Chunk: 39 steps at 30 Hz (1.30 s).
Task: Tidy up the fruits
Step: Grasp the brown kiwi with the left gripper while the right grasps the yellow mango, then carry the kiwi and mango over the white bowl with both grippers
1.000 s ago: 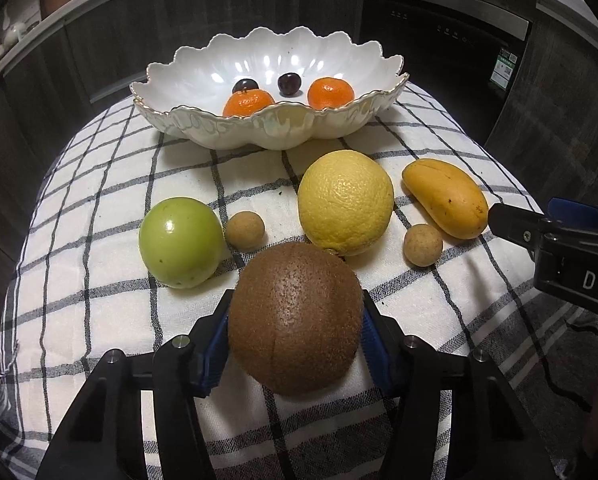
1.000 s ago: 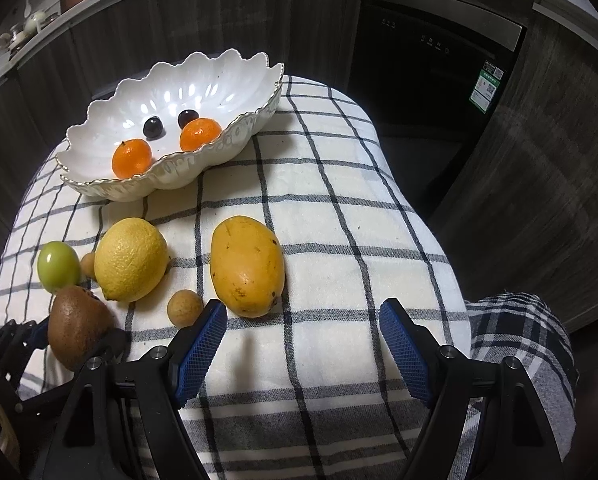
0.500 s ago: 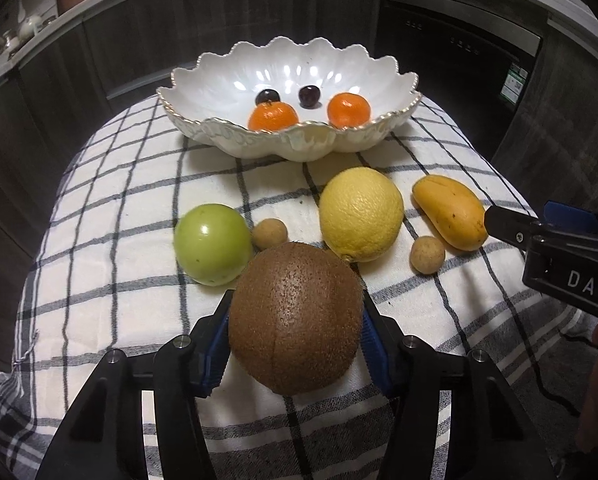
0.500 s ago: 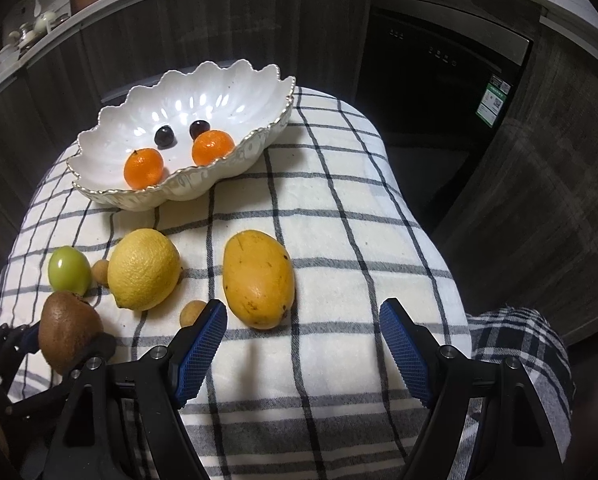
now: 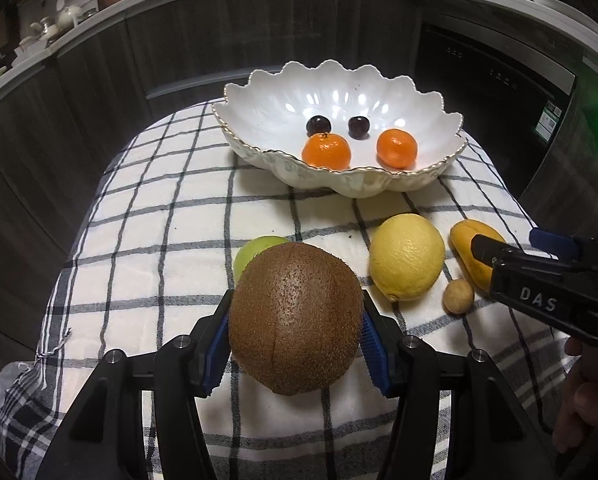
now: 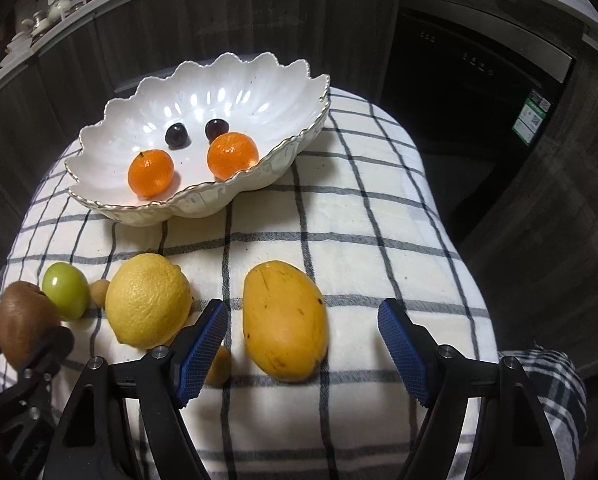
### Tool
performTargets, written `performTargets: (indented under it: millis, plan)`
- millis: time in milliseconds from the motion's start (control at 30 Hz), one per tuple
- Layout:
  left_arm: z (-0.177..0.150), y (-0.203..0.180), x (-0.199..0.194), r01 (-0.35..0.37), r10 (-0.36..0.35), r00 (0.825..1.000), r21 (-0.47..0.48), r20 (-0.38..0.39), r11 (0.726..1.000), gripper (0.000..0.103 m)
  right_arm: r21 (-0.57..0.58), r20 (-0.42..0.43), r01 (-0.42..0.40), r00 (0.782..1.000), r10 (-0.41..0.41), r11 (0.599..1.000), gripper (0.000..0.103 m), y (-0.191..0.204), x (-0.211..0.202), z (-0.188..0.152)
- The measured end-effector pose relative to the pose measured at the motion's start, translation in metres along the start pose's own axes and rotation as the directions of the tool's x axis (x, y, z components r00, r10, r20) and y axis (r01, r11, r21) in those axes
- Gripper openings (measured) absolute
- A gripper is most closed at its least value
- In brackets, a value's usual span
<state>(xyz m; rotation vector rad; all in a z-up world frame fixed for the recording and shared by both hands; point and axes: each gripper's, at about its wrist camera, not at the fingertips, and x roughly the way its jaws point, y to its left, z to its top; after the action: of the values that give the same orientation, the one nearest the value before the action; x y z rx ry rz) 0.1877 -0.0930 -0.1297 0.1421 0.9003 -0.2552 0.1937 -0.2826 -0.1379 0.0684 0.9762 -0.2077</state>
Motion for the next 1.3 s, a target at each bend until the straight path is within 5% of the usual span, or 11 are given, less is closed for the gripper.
performTargets:
  millis: [200, 433, 1300]
  plan:
    - [0.000, 0.001, 0.003, 0.004, -0.004, 1.000, -0.011, -0.010, 1.000, 0.056, -0.019, -0.035, -0.021, 0.999, 0.020, 1.000, 0.058, 0.005, 0.016, -0.001]
    - [0.000, 0.001, 0.003, 0.003, -0.003, 1.000, -0.012, -0.010, 1.000, 0.056, -0.010, -0.077, -0.038, 0.996, 0.038, 0.999, 0.051, 0.005, 0.029, -0.008]
    - [0.021, 0.001, -0.019, 0.011, -0.009, 0.998, -0.025, 0.058, 1.000, 0.056, -0.001, 0.043, -0.080, 0.996, 0.080, 0.997, 0.050, 0.001, -0.023, 0.013]
